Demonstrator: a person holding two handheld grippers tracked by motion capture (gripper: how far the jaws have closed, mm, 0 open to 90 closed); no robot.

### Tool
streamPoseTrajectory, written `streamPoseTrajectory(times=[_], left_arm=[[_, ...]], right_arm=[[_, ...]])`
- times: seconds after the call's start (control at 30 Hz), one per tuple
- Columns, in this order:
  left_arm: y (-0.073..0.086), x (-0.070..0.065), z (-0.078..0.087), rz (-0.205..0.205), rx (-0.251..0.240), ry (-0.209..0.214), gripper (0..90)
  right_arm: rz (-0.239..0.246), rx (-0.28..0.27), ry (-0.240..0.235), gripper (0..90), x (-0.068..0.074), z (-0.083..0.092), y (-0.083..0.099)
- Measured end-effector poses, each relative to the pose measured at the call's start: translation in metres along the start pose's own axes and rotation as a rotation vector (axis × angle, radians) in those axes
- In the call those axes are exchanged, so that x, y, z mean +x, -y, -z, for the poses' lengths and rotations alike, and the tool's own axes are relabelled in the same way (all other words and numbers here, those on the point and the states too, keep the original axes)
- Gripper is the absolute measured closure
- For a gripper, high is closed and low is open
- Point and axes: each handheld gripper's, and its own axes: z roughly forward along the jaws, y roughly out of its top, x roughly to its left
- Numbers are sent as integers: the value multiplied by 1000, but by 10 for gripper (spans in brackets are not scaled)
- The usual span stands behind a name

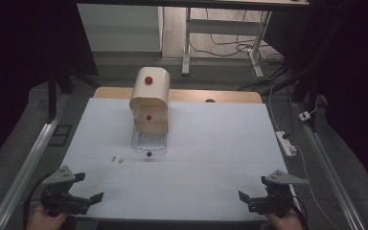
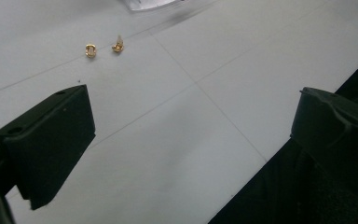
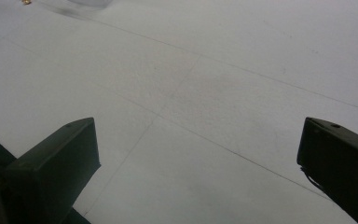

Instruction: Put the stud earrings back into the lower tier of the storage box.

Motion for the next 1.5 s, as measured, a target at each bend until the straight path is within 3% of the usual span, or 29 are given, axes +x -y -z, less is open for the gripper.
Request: streamPoseTrajectory(times=[0.13,0.43,0.77,1.33,1.5], left_arm=[[0,2,-1,6,3,22,0],[-2,5,-4,29,32,30,0],[-2,5,-5,24,36,8,0],[-8,10,-8,9,-20,-17,0],[-11,10,-12,10,-5,-16,0]], right_arm=[[0,2,-16,0,0,0,0],[42,31,-38,0,3,-3,-1],[37,42,-51,0,2,-4,-1],[34,51,-61,0,2,-5,-2],[34,54,-66,0,1,-6,-2]])
